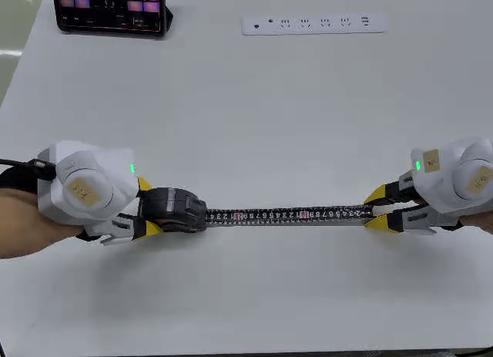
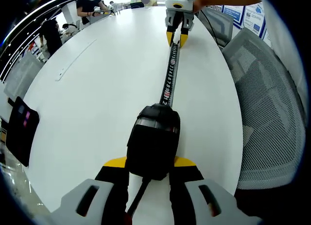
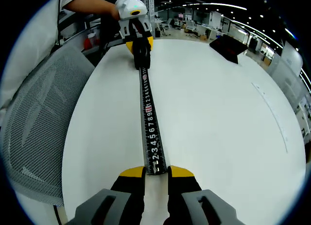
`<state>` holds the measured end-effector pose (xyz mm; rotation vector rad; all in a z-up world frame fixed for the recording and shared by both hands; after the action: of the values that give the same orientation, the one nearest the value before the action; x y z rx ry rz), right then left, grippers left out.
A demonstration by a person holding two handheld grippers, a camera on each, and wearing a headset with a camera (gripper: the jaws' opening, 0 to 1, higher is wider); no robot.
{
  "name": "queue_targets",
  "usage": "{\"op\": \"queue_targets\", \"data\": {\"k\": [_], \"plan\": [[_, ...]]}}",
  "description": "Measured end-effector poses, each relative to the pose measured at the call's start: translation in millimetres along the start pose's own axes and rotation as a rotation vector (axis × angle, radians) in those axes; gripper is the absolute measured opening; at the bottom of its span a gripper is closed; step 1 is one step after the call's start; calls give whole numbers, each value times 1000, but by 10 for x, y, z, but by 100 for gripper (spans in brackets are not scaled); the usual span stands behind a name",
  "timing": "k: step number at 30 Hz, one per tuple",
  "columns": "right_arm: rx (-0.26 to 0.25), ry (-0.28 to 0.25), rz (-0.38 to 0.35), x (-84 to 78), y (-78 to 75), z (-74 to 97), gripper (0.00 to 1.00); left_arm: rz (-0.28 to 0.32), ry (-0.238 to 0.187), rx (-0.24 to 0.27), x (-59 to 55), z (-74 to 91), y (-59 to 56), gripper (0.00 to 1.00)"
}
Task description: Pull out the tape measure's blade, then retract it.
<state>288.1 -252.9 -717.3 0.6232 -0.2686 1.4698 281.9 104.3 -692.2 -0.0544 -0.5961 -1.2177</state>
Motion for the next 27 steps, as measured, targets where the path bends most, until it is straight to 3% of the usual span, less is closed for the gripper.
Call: {"op": "queue_targets", "data": {"k": [2,14,18,22,27], "plan": [[4,1,-5,3,4,0,16,22,5,-4,-1,-2,19,28],[0,-7,-33,11,8,11,24,17,-2,-1,37,-11,-8,32],[-11,-53,-74,43,14,20,26,50,-10,-9,51,0,-23,37],[-9,-41,-63,56,27,4,28,53,-13,-6,50,-10,-26,39],[-34,-67,-93,84,24,45,31,82,-28,5,74,16,-3,42]]}}
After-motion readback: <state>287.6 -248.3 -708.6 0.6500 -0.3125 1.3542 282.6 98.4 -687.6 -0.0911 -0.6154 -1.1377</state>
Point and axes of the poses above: the centre of the closed fingertips' face, and the gripper's own axes: z roughly backward along the fingers, y roughly to its left, x roughly out of its top, the point moved 7 cm from there along z, roughly backward along the fingers, and after that the axes turned 13 degrees about x, right-handed, at the moved point
